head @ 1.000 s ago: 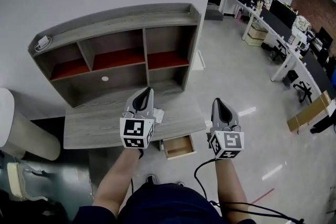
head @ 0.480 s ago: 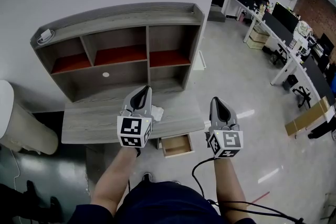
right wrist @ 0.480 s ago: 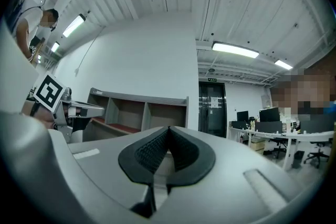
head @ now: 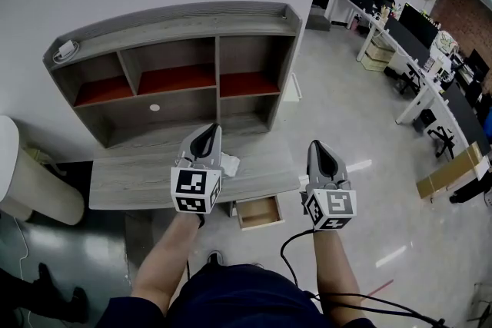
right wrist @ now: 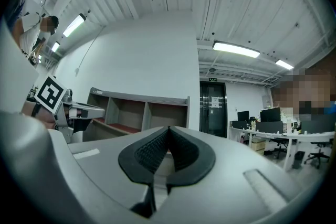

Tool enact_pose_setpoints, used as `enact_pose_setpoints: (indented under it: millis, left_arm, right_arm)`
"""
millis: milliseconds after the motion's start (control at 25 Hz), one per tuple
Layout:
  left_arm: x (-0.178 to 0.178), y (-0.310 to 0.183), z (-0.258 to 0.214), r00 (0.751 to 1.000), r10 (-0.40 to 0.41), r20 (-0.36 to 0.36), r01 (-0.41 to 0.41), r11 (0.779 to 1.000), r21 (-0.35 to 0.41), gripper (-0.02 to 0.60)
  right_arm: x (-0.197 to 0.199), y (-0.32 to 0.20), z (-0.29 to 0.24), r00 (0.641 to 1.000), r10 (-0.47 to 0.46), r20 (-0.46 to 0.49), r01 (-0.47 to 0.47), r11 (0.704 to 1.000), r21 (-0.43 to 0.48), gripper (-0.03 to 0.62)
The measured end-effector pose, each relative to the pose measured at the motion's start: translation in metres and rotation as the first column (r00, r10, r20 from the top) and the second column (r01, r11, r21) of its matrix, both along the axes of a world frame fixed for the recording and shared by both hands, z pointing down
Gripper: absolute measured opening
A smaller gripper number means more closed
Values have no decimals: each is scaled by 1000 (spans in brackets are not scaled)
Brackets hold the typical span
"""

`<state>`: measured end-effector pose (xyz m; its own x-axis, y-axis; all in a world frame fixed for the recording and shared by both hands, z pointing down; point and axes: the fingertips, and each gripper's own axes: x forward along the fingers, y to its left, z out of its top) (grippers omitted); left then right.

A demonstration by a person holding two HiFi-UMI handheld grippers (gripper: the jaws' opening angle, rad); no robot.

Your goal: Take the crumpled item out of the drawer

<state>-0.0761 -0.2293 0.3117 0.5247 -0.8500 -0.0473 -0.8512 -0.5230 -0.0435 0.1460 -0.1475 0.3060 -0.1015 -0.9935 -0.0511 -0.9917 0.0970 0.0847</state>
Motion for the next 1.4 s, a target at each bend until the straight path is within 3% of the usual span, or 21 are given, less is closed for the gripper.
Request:
enact_pose_setpoints:
  millis: [1400]
  left_arm:
    - [-3, -25, 28, 1000, 13, 4, -13, 999, -53, 5]
  right_arm:
    - [-6, -19, 14, 1000, 14, 2, -14, 1000, -25, 6]
